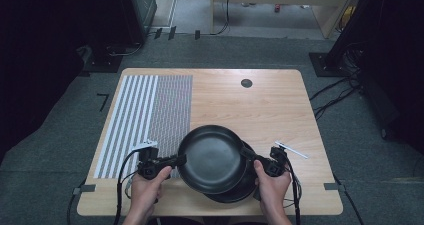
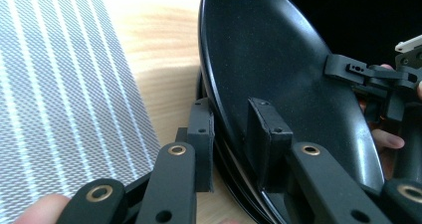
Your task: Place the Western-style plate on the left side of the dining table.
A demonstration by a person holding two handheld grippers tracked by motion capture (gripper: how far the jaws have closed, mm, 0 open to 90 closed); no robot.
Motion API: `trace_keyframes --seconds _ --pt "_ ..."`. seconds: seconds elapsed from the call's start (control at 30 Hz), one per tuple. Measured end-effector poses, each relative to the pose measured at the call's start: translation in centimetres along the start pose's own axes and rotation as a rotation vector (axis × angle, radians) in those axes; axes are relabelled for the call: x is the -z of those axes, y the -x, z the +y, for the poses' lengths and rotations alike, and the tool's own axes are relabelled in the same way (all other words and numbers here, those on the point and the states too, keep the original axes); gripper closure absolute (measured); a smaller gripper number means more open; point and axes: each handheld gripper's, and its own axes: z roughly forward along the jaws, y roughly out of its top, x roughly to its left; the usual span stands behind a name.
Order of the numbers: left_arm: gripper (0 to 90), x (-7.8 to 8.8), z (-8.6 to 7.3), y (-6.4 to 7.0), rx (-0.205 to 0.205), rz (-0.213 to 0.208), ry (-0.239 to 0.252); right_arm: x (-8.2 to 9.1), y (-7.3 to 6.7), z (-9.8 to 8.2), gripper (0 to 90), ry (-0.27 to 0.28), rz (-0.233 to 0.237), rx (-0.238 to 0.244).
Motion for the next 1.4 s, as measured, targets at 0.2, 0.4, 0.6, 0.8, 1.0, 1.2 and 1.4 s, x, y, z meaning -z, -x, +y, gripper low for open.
trace_keyframes --seconds 0.2,0.4,0.6,0.8,1.0,1.2,1.4 --pt "73.6 1.9 0.9 -1.0 0.012 0.03 0.043 -1.7 -1.6 0.5 85.7 -0.019 0.015 0.013" --pt "73.6 3.6 1.8 -2.4 0.033 0.055 0.069 -4.0 -3.4 0.9 85.6 -0.045 0.033 0.036" --pt "73.9 5.2 2.4 -4.0 0.076 0.076 0.113 -6.5 -5.6 1.4 85.8 -0.071 0.043 0.073" --pt "75.4 6.8 3.6 -5.2 0.095 0.086 0.143 -8.4 -6.9 1.4 86.1 -0.096 0.056 0.074" --pt "75.2 7.8 4.4 -6.3 0.103 0.104 0.146 -10.1 -8.1 1.6 86.1 -0.116 0.058 0.071" --pt "75.0 8.6 5.1 -7.9 0.131 0.117 0.156 -12.3 -9.6 2.0 86.0 -0.123 0.056 0.084" --pt "74.6 9.2 6.3 -9.6 0.139 0.138 0.166 -14.6 -10.7 2.3 85.9 -0.121 0.05 0.096"
